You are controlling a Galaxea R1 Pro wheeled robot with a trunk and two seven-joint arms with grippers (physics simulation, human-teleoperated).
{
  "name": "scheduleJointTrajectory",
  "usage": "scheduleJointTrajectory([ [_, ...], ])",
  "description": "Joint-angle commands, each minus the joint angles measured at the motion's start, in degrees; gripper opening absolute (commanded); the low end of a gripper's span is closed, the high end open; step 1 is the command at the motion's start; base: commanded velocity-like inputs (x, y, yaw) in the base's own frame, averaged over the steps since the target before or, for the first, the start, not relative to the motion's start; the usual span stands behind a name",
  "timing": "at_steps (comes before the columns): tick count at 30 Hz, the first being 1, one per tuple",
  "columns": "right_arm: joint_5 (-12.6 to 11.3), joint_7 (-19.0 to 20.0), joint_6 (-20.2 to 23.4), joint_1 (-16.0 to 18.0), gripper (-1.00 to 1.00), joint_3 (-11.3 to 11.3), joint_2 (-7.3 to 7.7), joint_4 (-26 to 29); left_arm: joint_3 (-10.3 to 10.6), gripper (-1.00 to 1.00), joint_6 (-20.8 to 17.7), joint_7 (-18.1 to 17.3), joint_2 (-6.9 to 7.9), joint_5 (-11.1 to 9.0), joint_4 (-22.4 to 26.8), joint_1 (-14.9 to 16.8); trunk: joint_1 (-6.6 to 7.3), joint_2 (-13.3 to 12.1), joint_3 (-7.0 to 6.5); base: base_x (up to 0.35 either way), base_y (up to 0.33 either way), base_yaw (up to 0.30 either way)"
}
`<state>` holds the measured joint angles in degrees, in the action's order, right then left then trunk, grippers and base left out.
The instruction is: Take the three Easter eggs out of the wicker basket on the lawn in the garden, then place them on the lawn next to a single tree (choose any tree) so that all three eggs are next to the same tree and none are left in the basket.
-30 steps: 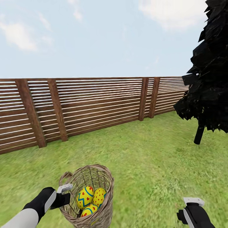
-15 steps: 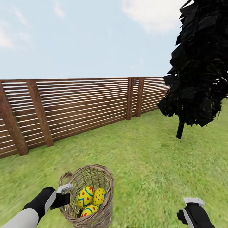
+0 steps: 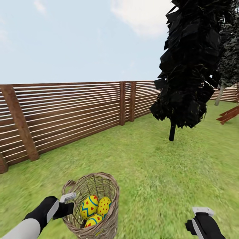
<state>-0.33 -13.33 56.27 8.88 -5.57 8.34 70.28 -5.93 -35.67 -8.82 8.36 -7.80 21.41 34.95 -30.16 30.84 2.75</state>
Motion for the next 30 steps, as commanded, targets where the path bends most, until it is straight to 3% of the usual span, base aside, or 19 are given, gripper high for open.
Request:
scheduleJointTrajectory([
  [1, -0.1, -0.1, 0.2, 0.1, 1.00, 0.0, 0.01, 0.0, -0.4, -1.00, -0.5, -0.1, -0.01, -0.8, 0.1, 0.0, 0.20, -0.3, -0.07, 0.000, 0.000, -0.282],
  [20, 0.0, -0.1, 0.2, 0.1, 1.00, 0.0, 0.06, 0.0, -0.4, -1.00, -0.5, -0.1, -0.04, -0.8, 0.1, 0.0, 4.37, -7.9, -3.48, 0.000, 0.000, -0.282],
  [30, 0.0, -0.1, 0.2, 0.1, 1.00, 0.0, 0.08, 0.0, -0.4, -1.00, -0.5, -0.1, -0.10, -0.8, 0.1, 0.0, 4.37, -7.9, -3.48, 0.000, 0.000, -0.282],
])
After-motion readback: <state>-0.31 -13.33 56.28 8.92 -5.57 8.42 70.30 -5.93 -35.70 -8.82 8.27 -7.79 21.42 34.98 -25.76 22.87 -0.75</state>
